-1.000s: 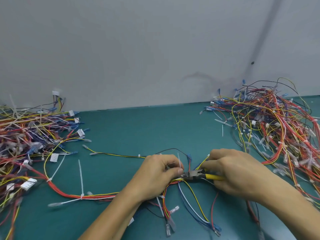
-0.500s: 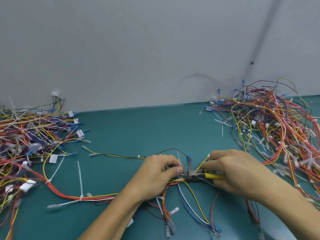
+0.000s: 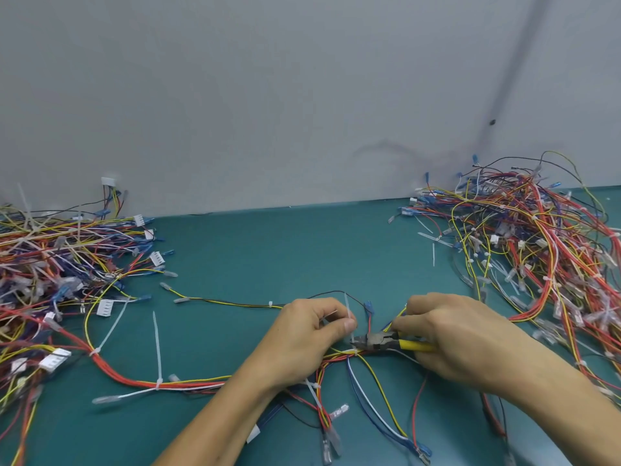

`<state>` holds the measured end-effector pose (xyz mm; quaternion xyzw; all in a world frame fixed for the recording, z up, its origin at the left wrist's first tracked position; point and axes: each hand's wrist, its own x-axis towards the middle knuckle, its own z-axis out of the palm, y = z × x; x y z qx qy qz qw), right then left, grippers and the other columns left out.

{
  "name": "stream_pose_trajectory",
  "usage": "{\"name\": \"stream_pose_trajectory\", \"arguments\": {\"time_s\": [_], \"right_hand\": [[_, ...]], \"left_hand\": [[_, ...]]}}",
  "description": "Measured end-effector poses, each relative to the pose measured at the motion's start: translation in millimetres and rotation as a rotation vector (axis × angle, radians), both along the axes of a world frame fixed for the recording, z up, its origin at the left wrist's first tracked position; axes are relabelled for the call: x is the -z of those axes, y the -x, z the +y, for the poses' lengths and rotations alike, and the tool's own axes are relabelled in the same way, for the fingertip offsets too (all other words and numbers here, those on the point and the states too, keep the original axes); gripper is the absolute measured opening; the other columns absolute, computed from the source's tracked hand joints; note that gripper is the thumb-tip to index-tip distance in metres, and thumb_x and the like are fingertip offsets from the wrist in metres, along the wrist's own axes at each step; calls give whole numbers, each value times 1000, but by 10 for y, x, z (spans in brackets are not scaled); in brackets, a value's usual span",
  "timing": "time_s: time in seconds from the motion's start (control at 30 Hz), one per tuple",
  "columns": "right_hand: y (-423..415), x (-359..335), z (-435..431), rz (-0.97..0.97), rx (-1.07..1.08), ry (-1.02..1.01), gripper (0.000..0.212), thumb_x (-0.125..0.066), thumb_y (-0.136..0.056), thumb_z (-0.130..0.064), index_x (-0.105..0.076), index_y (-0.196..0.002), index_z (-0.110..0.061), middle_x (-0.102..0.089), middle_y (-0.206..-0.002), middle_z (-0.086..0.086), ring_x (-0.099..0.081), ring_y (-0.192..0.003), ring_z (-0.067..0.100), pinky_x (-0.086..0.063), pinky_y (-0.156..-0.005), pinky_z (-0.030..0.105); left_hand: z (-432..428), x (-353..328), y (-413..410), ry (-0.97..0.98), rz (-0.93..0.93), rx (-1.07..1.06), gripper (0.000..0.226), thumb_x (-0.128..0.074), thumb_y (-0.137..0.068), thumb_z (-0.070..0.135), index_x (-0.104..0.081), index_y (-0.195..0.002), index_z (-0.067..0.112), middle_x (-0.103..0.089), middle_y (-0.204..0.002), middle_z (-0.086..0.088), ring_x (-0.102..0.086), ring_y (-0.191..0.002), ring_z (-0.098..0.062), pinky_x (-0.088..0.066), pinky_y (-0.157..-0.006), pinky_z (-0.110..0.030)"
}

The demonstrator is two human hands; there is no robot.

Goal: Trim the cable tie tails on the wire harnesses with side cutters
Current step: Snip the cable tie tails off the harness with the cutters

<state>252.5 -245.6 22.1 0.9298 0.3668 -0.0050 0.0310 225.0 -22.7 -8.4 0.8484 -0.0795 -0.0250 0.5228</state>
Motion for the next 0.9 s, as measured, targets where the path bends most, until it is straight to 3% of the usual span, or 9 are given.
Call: {"name": "stream_pose_trajectory", "arguments": {"time_s": [0.43,0.5,0.6,0.73,0.9], "right_hand": [[7,16,3,-27,10,-7,27,-37,-93,-44,-53,-110,-30,-54,-104,-9,-57,-94,19,-46,-71,30],[2,30,7,-26,7,3,26,-37,-93,-44,-53,-108,-30,-54,-103,-9,-56,-94,20,-44,-69,31],[8,52,23,-47,26,27,25,-36,-93,-44,-51,-108,-30,-53,-102,-7,-56,-92,22,-38,-65,30],[31,69,40,-87,62,46,30,-34,-93,-46,-49,-114,-31,-51,-104,-8,-56,-93,22,-36,-64,29],[87,-32,16,-101,98,-67,31,-41,-90,-45,-52,-116,-32,-50,-102,-10,-56,-96,16,-46,-73,31]], "left_hand": [[-3,3,-1,59,19,-8,14,-65,-89,22,-69,-76,19,-59,-65,15,-44,-62,-11,-37,-62,-24],[8,-15,-9,133,8,-31,15,-65,-90,19,-69,-76,15,-59,-63,16,-47,-61,-5,-38,-61,-16],[37,-63,-13,329,60,-110,22,-59,-93,12,-63,-72,14,-51,-52,15,-38,-45,-2,-30,-43,-11],[91,-116,-45,588,195,-278,28,-46,-96,8,-53,-69,16,-54,-69,-11,-25,-47,-11,-15,-41,-18],[257,-238,-42,691,219,-257,14,-39,-97,4,-51,-95,11,-45,-52,1,-27,-41,-8,-17,-38,-14]]}}
